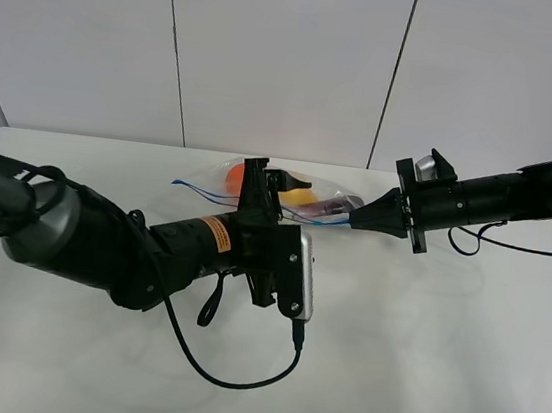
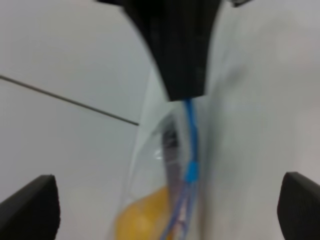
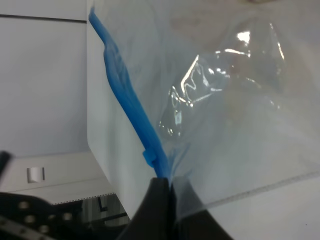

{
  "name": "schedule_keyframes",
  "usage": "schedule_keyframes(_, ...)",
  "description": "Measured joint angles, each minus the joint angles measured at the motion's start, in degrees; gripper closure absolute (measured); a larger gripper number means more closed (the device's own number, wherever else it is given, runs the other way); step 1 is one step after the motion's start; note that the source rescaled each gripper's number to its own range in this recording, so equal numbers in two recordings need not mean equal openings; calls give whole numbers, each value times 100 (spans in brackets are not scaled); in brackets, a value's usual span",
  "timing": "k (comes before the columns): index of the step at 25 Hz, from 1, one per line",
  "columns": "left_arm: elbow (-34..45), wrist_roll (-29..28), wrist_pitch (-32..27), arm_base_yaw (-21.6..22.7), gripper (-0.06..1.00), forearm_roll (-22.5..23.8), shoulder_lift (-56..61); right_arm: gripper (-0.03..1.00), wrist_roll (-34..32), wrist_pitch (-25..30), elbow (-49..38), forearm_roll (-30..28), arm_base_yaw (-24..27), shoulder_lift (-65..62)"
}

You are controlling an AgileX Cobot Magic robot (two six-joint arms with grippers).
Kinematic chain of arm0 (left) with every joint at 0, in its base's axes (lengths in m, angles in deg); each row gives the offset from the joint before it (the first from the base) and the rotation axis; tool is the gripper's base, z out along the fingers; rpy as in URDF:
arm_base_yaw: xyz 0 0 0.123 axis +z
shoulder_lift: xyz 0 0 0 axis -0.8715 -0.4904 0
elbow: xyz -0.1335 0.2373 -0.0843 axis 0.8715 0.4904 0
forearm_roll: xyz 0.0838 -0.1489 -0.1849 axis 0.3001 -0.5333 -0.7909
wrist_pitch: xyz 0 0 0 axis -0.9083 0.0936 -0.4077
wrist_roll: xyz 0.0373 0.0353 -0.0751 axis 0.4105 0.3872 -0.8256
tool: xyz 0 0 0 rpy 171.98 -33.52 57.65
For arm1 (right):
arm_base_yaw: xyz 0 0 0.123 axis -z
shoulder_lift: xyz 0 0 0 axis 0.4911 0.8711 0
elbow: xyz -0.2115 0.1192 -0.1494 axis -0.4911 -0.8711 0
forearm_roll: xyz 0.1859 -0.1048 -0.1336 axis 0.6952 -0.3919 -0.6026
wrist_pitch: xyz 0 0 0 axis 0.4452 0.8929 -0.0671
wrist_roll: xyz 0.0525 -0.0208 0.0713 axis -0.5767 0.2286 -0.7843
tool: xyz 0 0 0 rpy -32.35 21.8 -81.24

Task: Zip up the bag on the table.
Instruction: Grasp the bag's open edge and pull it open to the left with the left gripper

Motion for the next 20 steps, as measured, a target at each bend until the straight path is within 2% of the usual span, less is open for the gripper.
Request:
schedule_keyframes(4,-92,-40,153,0,-6,-5,-212,97,0,0,0,-5,0,0)
schedule_keyframes(12,-823,-57,371,0,-6,11,-722,97,0,0,0,-68,0,0)
schedule_keyframes(17,-887,-57,487,0,-6,11,-926,97,0,0,0,-143,0,0)
schedule_keyframes(18,-887,-57,487,0,-5,-2,-926,97,0,0,0,-150,0,0)
schedule_keyframes(20,-897,-57,506,0,4,-1,-926,97,0,0,0,-150,0,0)
